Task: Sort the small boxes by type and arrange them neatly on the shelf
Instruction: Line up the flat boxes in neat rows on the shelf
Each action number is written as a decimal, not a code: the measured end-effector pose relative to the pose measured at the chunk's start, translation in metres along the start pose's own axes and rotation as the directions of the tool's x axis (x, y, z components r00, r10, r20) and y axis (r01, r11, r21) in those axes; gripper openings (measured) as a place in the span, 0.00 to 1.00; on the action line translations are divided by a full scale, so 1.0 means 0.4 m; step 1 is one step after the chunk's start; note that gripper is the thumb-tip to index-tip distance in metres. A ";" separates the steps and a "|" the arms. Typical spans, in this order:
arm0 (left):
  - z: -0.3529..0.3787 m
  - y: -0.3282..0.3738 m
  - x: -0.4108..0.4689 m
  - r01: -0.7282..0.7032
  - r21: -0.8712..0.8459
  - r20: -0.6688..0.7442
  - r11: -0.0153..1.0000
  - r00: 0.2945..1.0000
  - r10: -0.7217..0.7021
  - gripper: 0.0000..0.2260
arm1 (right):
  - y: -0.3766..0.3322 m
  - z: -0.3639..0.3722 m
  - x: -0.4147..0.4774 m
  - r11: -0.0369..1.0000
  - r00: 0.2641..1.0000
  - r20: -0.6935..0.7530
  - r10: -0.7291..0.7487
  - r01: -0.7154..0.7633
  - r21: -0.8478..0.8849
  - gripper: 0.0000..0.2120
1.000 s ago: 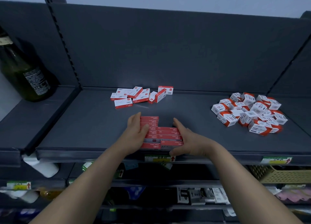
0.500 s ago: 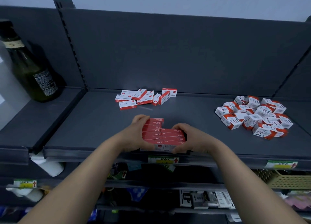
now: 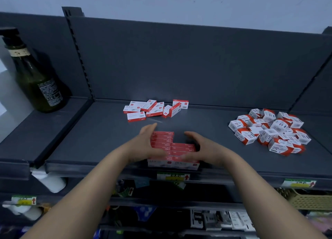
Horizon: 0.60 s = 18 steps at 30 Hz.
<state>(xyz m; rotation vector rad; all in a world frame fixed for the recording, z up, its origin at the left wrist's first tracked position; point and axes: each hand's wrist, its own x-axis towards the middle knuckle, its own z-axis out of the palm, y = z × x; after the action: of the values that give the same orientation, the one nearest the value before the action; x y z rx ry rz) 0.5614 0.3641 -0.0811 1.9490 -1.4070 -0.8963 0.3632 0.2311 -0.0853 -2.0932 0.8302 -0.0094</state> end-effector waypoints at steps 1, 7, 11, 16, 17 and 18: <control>-0.015 0.005 0.008 -0.009 0.018 -0.043 1.000 0.999 0.010 0.41 | 0.001 -0.015 0.010 1.000 0.999 -0.048 -0.004 0.004 -0.003 0.41; -0.069 0.014 0.100 0.031 0.257 -0.352 0.966 0.934 0.064 0.21 | 0.006 -0.090 0.098 0.962 0.955 -0.283 -0.087 0.006 -0.274 0.24; -0.103 0.010 0.184 0.137 0.430 -0.444 0.893 0.893 0.077 0.11 | -0.011 -0.131 0.172 0.903 0.959 -0.254 -0.126 0.004 -0.429 0.23; -0.129 -0.017 0.294 0.143 0.524 -0.366 0.840 0.928 0.070 0.13 | -0.019 -0.158 0.282 0.901 0.967 -0.206 -0.151 0.049 -0.432 0.24; -0.130 -0.027 0.315 0.136 0.513 -0.331 0.847 0.943 0.049 0.16 | -0.018 -0.161 0.303 0.904 0.967 -0.199 -0.157 0.060 -0.423 0.25; -0.128 -0.036 0.333 0.136 0.482 -0.302 0.866 0.953 0.018 0.19 | -0.015 -0.163 0.323 0.909 0.968 -0.192 -0.162 0.071 -0.410 0.26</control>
<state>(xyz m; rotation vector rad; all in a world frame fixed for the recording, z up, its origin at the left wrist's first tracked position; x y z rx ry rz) 0.6396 0.2442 -0.0857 2.3951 -1.5002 -0.2403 0.4481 0.1141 -0.0761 -2.5649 0.8936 -0.1530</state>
